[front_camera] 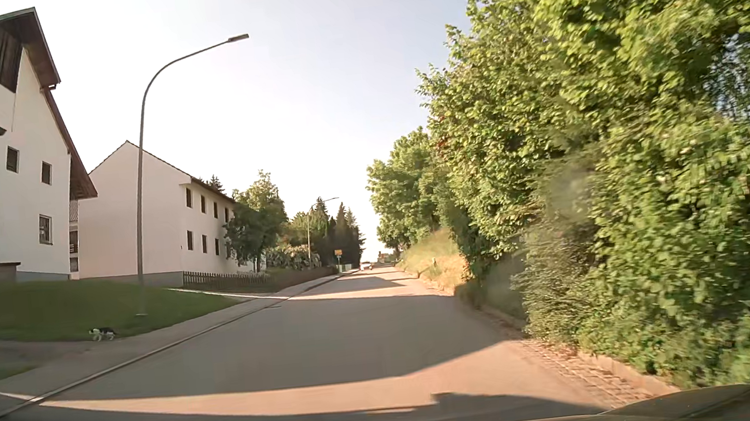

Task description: Follow the waypoints while adhering to traffic rules and regulations

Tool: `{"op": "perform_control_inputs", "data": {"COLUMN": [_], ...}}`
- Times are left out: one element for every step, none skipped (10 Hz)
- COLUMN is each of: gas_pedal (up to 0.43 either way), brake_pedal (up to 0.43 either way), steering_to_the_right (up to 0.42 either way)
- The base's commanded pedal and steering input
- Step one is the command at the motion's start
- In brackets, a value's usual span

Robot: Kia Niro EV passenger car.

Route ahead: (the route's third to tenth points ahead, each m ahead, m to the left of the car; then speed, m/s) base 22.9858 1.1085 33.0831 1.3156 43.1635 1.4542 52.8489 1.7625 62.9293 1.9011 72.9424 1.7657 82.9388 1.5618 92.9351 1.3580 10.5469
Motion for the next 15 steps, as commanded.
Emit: {"op": "perform_control_inputs", "data": {"gas_pedal": [0.15, 0.15, 0.15, 0.15, 0.15, 0.15, 0.15, 0.15, 0.15, 0.15, 0.15, 0.15, 0.15, 0.15, 0.15], "brake_pedal": [0.0, 0.0, 0.0, 0.0, 0.0, 0.0, 0.0, 0.0, 0.0, 0.0, 0.0, 0.0, 0.0, 0.0, 0.0], "steering_to_the_right": [-0.001, 0.0, 0.001, 0.003, 0.004, 0.004, 0.005, 0.006, 0.006, 0.006, 0.007, 0.008, 0.007, 0.008, 0.009]}}
